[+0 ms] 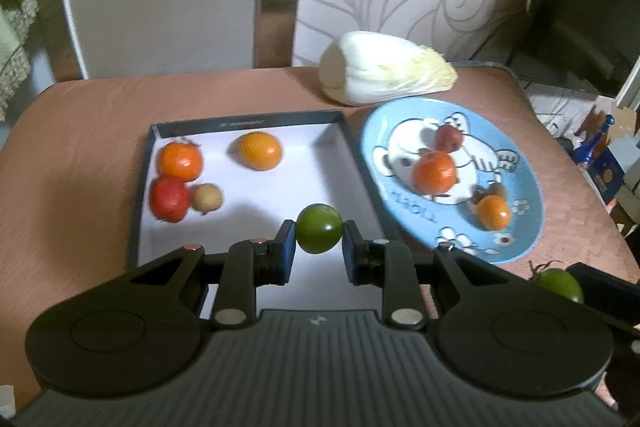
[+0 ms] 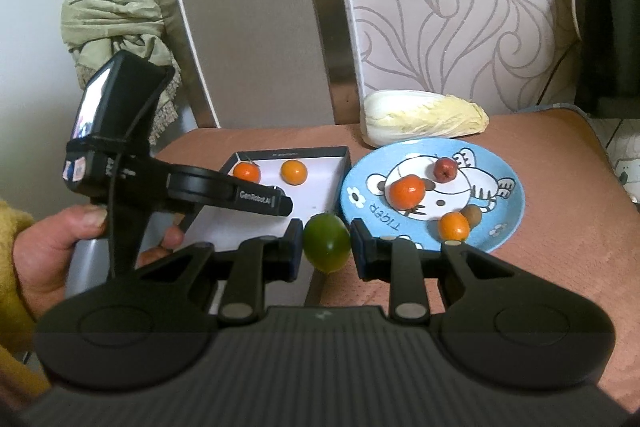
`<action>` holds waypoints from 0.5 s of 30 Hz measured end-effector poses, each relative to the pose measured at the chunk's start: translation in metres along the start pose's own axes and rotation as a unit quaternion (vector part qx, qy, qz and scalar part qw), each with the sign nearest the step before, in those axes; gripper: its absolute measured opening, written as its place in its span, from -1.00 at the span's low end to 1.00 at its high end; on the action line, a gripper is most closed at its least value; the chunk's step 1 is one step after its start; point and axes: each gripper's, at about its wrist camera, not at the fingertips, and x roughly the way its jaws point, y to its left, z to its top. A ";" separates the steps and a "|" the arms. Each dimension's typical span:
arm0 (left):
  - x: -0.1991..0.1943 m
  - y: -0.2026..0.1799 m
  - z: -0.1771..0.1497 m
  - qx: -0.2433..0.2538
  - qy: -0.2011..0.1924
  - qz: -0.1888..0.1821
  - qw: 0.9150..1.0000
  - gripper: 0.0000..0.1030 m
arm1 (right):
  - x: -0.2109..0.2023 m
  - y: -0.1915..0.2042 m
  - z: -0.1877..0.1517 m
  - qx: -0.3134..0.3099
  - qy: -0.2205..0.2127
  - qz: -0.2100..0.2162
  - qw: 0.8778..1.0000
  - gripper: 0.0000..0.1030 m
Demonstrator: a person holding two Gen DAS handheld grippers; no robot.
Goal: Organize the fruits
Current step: 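Carry both green fruits with both tools over the blue tiger plate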
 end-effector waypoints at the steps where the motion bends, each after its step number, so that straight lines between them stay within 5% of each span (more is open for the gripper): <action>1: 0.000 -0.004 0.001 0.003 0.000 -0.002 1.000 -0.43 | -0.001 -0.002 0.000 0.002 -0.001 -0.001 1.000 -0.44; 15: 0.003 -0.065 0.015 0.038 -0.005 -0.047 0.998 -0.43 | -0.029 -0.029 -0.004 0.016 -0.015 -0.039 0.999 -0.44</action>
